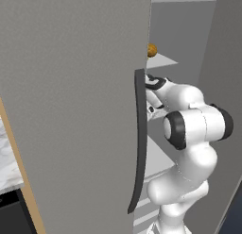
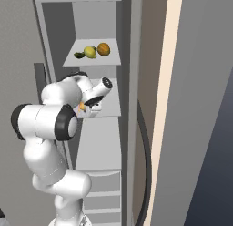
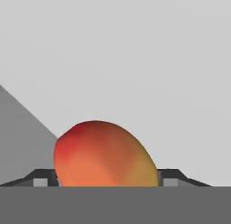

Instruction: Take the mango and lemon from the second highest rack and move them to the highest rack where the squashs are located, to maximize freezer space. Close the freezer door after rearranging.

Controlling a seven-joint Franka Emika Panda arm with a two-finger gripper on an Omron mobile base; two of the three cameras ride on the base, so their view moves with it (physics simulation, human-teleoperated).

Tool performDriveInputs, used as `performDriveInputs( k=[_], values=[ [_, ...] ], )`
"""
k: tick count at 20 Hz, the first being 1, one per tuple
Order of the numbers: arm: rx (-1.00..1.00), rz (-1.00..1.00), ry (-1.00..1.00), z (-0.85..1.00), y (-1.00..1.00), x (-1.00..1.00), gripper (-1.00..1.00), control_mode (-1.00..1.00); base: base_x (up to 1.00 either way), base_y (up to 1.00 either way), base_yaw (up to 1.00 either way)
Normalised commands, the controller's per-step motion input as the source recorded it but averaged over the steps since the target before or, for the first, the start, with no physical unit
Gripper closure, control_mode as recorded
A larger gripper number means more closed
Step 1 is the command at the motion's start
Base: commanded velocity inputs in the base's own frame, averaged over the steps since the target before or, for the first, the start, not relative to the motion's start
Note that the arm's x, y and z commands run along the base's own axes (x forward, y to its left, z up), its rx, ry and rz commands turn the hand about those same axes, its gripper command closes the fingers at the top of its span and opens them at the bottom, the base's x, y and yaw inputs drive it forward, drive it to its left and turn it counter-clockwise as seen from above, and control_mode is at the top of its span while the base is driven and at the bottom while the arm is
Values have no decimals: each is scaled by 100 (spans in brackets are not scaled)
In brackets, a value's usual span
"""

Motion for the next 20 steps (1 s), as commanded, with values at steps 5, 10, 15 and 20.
performDriveInputs(
  k=[5,10,15,20],
  values=[
    [0,-6,-11,39,-2,-63,100,-100,0,0,0],
    [0,-3,-3,60,-7,-56,100,-100,0,0,0],
    [0,-2,-8,79,-10,-49,100,-100,0,0,0],
    [-3,-7,-13,87,-15,-37,100,-100,0,0,0]
  ],
)
